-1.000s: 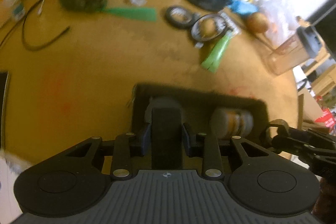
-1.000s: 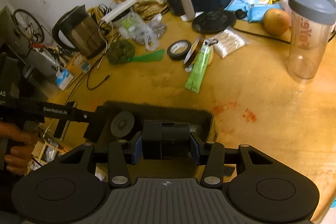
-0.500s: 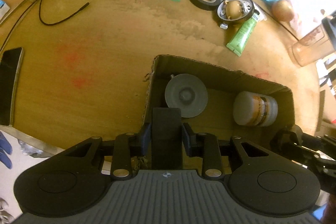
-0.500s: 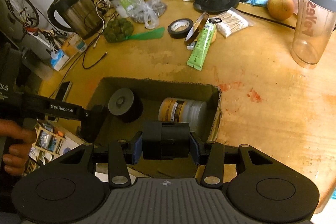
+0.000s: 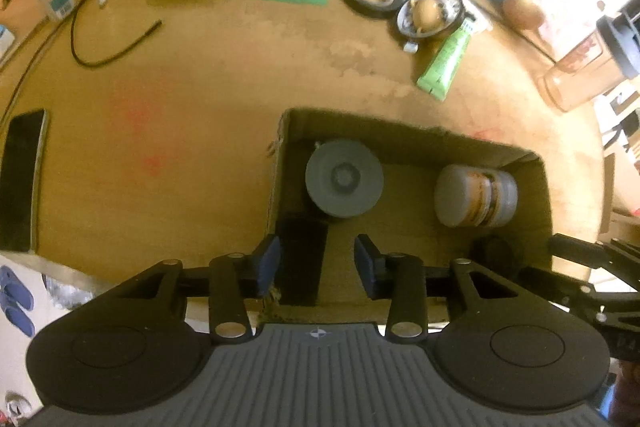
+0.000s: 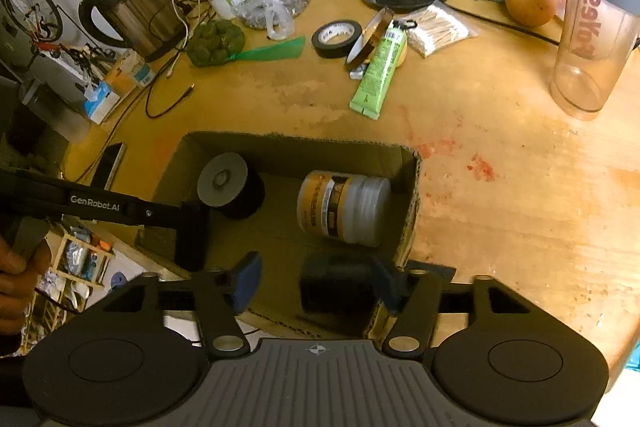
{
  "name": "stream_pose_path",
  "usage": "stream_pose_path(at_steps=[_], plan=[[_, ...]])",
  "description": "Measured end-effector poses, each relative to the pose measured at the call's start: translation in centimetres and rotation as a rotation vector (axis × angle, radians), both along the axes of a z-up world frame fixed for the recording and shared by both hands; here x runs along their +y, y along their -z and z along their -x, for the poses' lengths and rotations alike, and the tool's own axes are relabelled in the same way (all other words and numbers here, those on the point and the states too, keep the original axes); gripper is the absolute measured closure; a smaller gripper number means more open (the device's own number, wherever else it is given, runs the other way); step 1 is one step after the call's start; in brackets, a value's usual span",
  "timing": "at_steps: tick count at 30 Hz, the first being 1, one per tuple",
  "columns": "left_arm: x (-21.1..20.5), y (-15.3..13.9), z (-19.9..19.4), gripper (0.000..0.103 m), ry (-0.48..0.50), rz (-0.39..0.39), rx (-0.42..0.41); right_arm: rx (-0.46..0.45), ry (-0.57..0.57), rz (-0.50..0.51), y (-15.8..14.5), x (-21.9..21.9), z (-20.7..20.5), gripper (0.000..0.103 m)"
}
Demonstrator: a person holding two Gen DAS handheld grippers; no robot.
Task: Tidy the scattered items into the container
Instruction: 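Carry both items over the box and open both grippers to drop them, then withdraw both grippers from the box, right gripper toward the green tube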
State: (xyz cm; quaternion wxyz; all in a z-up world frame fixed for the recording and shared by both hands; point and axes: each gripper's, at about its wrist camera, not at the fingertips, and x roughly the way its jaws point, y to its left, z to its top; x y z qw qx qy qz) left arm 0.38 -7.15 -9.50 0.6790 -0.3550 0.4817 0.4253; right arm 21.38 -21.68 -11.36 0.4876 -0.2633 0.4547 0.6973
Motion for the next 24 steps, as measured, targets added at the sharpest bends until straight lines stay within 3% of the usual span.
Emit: stream_pose_path(at_steps=[2, 6, 8, 24], plan=[[0.0, -0.5, -0.2, 0.055, 0.006, -0.028, -0.002, -0.002, -0.003, -0.018, -0.3, 0.0, 0.0, 0.027], [0.3, -1.4, -0.1, 0.053, 0.009, -0.069, -0.027, -0.022, -0.005, -0.058, -0.9, 0.1, 0.2, 0.006], [0.7, -1.6, 0.0, 0.053, -0.001, -0.081, -0.039, -0.038, -0.002, -0.075, -1.2, 0.2, 0.2, 0.000], [4.5, -4.0, -2.7, 0.053, 0.043, -0.150, -0.124, -0.106, 0.053, -0.133, -3.1, 4.4, -1.6, 0.000]])
